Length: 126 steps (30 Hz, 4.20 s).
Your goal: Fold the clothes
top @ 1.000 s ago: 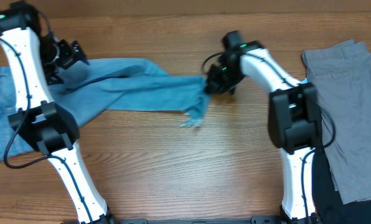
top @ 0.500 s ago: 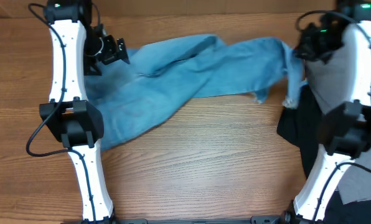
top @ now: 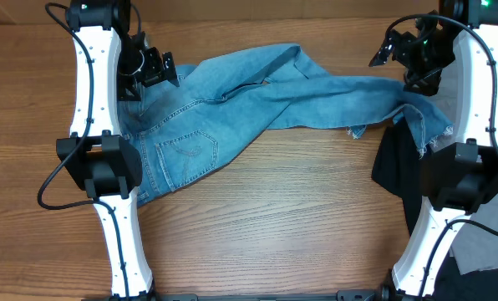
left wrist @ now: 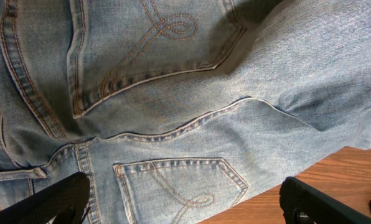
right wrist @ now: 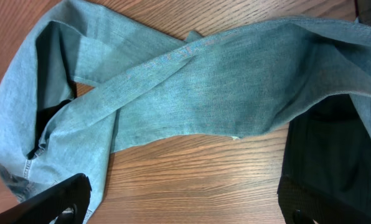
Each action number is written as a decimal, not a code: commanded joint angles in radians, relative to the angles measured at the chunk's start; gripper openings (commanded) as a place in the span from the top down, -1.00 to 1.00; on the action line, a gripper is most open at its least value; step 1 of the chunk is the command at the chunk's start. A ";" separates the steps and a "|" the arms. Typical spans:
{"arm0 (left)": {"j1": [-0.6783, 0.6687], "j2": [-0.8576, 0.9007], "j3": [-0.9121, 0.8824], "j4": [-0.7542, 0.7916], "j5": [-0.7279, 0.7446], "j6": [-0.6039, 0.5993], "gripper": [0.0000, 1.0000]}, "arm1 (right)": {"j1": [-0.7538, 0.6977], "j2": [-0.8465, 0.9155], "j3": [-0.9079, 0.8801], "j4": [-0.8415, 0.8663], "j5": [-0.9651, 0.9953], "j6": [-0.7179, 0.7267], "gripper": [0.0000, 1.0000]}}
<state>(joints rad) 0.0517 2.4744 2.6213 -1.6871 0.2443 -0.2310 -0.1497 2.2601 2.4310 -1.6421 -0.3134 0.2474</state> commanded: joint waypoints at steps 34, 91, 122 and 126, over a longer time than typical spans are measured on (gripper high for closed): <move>0.126 -0.563 -1.156 0.394 -0.157 -0.154 -1.00 | 0.039 -0.010 0.010 0.002 0.051 -0.013 -1.00; 0.473 -0.559 -0.747 0.367 -0.404 -0.151 -1.00 | 0.158 -0.009 -0.079 -0.036 0.111 -0.012 -1.00; 0.130 -0.373 -0.893 0.272 -0.236 -0.117 -1.00 | 0.542 0.108 -0.185 0.523 0.309 -0.092 -0.95; 0.122 -0.340 -0.923 0.282 -0.236 -0.117 -1.00 | 0.542 0.144 -0.185 0.523 0.306 -0.099 -0.92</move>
<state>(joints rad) 0.1764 2.1162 1.7164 -1.4094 0.0181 -0.3592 0.3939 2.3623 2.2475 -1.1221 -0.0185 0.1570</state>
